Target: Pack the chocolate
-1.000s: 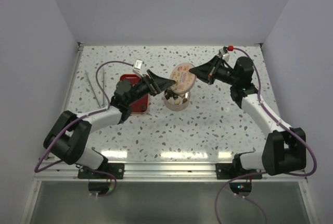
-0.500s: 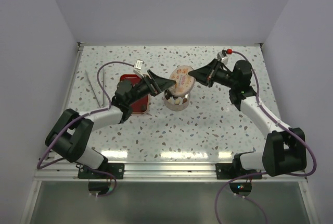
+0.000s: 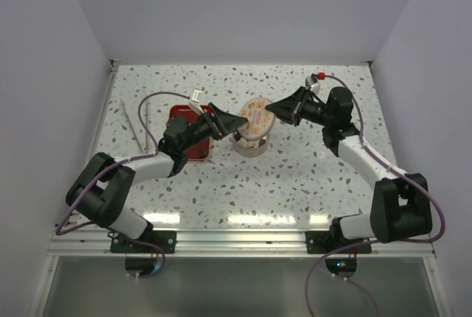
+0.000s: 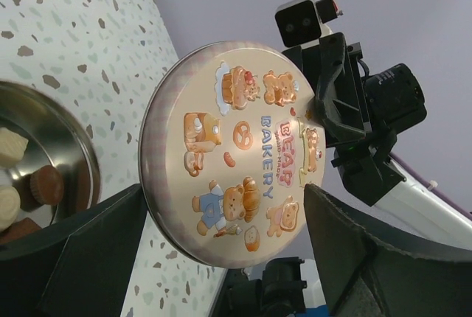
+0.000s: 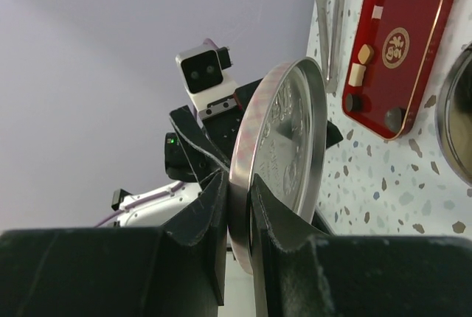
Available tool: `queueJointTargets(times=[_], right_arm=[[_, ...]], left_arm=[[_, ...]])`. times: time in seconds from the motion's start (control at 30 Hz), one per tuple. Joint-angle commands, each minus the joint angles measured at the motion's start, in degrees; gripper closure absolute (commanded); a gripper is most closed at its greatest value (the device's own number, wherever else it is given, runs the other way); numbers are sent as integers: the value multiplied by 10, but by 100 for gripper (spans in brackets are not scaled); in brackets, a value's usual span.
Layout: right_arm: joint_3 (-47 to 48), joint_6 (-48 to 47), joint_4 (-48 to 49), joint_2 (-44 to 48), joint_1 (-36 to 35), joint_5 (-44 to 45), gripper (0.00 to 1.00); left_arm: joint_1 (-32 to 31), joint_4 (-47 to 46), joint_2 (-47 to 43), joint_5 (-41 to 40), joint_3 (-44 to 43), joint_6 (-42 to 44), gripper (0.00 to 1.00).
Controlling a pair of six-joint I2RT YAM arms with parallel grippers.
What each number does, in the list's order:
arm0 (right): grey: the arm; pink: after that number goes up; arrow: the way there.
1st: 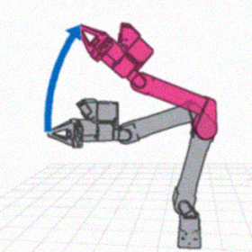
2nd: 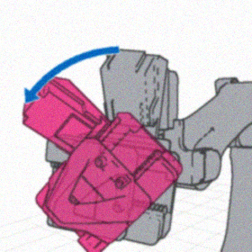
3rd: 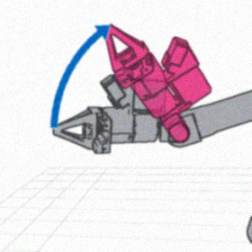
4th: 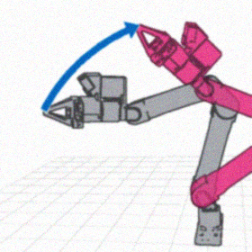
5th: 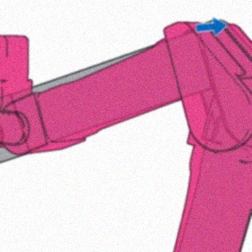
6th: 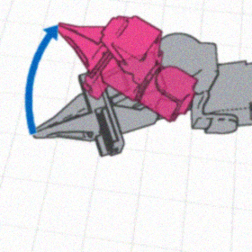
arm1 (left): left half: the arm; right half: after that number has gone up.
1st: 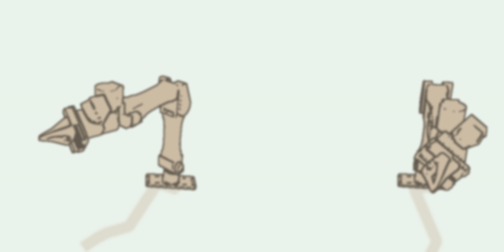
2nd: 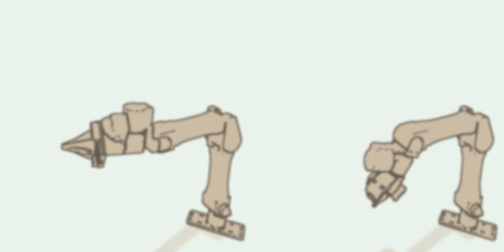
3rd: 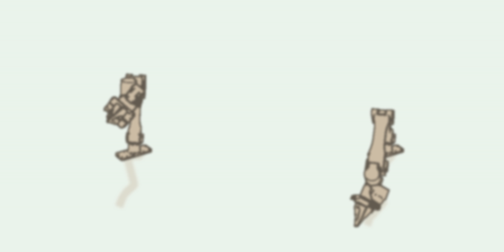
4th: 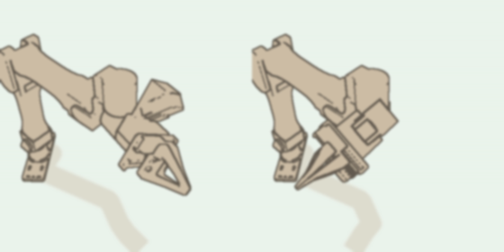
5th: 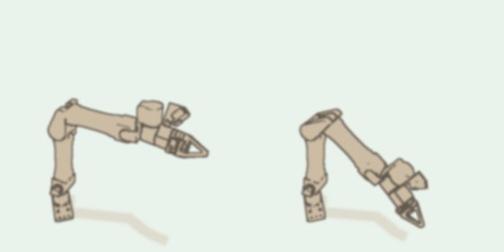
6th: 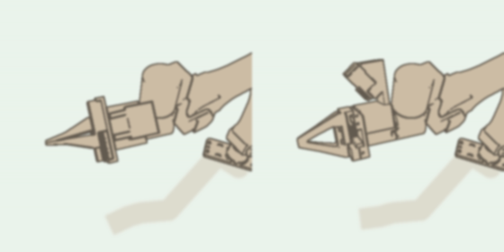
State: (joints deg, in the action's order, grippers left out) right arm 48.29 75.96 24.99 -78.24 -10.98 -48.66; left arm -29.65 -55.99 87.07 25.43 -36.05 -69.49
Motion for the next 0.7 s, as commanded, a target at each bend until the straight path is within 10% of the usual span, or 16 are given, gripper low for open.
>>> queueJointTargets(times=[0.0, 0.67], right_arm=[[-13, -46, -2, -22, -5, 4, 100], [-40, -156, -6, -142, -6, 14, 97]], left_arm=[[-3, -66, -9, 18, 4, -17, 11], [4, -29, 41, -3, 17, 62, 15]])
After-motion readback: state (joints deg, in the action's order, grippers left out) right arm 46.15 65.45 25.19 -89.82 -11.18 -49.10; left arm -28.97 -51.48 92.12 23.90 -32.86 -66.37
